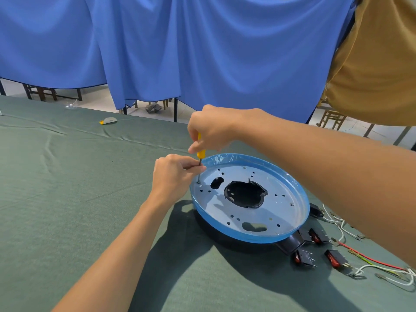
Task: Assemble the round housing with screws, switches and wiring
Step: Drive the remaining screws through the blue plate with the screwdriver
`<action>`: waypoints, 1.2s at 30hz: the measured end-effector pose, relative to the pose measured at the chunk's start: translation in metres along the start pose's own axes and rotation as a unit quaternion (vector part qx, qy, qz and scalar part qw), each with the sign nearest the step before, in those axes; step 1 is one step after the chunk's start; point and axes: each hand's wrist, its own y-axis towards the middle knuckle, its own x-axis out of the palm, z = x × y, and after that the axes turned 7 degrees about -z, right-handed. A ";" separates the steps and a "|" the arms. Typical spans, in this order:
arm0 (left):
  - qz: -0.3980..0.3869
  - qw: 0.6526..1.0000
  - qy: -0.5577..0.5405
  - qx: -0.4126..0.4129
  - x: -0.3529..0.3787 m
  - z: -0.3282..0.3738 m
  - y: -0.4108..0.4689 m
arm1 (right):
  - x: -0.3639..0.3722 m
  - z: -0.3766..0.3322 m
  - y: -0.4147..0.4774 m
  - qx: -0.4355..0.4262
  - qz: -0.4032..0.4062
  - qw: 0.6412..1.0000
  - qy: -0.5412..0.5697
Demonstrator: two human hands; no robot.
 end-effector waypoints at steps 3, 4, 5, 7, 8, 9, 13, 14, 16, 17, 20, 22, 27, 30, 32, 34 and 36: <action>-0.013 1.000 0.003 0.003 0.000 -0.001 0.001 | -0.003 -0.001 -0.002 -0.022 0.006 1.000 0.003; -0.020 1.000 0.005 0.002 0.000 -0.001 0.000 | -0.003 -0.002 -0.001 -0.018 0.012 1.000 -0.003; -0.025 1.000 0.001 -0.001 0.000 -0.001 0.000 | -0.003 -0.003 -0.001 -0.012 0.022 1.000 -0.011; -0.028 0.999 -0.019 0.003 0.000 -0.002 -0.001 | 0.000 -0.004 -0.001 -0.009 0.040 0.999 -0.019; -0.031 0.999 -0.034 0.009 0.000 -0.004 -0.001 | 0.002 -0.004 0.000 -0.010 0.046 0.999 -0.023; -0.041 0.997 -0.057 0.010 -0.001 -0.006 0.000 | 0.003 -0.005 0.001 -0.010 0.047 0.998 -0.031; -0.044 0.959 -0.273 -0.067 -0.001 -0.020 -0.004 | 0.002 -0.005 0.002 0.001 -0.008 0.999 -0.044; -0.029 0.944 -0.309 -0.111 0.002 -0.024 -0.005 | 0.001 -0.006 0.001 -0.002 -0.028 0.998 -0.047; -0.003 0.930 -0.316 -0.189 0.011 -0.030 -0.005 | 0.001 -0.009 0.000 -0.010 -0.053 0.996 -0.070; -0.002 0.933 -0.298 -0.201 0.016 -0.031 -0.006 | 0.001 -0.011 -0.001 -0.014 -0.059 0.994 -0.085; -0.035 0.966 -0.210 -0.150 0.025 -0.031 -0.008 | 0.001 -0.013 0.002 -0.031 -0.053 0.993 -0.105; -0.036 0.973 -0.184 -0.132 0.025 -0.031 -0.010 | -0.001 -0.014 0.002 -0.032 -0.047 0.993 -0.104; -0.025 0.974 -0.185 -0.130 0.026 -0.031 -0.009 | -0.002 -0.021 0.008 0.015 -0.050 0.996 -0.072; -0.025 0.972 -0.193 -0.129 0.027 -0.031 -0.011 | -0.008 -0.026 0.016 0.071 -0.152 0.983 -0.080; -0.029 0.972 -0.193 -0.129 0.026 -0.031 -0.012 | -0.010 -0.022 0.019 0.098 -0.207 0.971 -0.063; -0.026 0.973 -0.190 -0.128 0.026 -0.031 -0.012 | -0.012 -0.018 0.020 0.095 -0.224 0.968 -0.062; -0.020 0.975 -0.185 -0.125 0.027 -0.031 -0.011 | -0.014 -0.020 0.019 0.105 -0.222 0.968 -0.052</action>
